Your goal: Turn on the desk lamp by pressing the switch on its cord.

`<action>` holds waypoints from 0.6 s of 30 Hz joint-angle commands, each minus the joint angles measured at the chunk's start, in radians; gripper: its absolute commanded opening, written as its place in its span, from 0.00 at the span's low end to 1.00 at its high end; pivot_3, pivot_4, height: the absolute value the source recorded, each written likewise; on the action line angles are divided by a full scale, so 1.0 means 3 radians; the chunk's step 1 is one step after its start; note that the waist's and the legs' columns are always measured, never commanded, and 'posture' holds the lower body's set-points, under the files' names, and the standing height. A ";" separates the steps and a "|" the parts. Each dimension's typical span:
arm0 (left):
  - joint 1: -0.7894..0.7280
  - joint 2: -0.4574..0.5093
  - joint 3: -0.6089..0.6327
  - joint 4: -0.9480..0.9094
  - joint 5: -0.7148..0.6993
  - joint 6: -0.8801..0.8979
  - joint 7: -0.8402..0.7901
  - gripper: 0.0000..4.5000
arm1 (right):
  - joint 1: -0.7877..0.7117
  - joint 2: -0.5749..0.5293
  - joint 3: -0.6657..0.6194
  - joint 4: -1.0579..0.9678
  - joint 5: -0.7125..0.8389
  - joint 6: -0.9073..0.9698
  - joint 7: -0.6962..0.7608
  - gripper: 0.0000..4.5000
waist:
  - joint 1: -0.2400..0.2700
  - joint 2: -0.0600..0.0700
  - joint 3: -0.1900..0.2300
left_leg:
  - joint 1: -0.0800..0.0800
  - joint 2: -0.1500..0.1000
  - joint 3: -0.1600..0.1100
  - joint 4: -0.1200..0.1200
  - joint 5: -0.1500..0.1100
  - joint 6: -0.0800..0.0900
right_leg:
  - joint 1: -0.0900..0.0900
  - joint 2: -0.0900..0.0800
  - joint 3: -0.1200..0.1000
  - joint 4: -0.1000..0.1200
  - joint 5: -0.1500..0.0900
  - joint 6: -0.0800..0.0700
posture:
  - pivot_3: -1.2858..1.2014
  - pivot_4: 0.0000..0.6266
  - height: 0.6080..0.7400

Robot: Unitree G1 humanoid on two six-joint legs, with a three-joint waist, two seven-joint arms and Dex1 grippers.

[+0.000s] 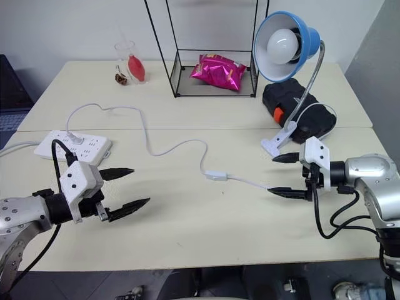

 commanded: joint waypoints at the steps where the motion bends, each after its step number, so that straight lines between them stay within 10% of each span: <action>1: 0.0065 0.0075 0.0130 -0.0147 -0.0070 0.0018 -0.0081 0.99 | 0.0033 -0.0001 -0.0100 -0.0136 0.0078 0.0032 -0.0048 1.00 | 0.0000 0.0000 0.0000 | 0.0000 0.0000 0.0000 0.0000 0.0000 0.0000 | 0.0000 0.0000 0.0000 0.0000 0.0000 0.0000 | 0.52 0.24 1.00; 18: 0.0018 0.0108 0.0213 -0.0241 -0.0315 -0.0034 -0.0267 0.99 | -0.0031 0.0005 -0.0083 -0.0270 0.0190 0.0111 -0.0111 1.00 | 0.0004 0.0000 0.0000 | 0.0000 -0.0001 0.0002 0.0000 0.0000 0.0000 | 0.0000 0.0001 0.0001 -0.0001 0.0000 0.0000 | 0.52 0.24 1.00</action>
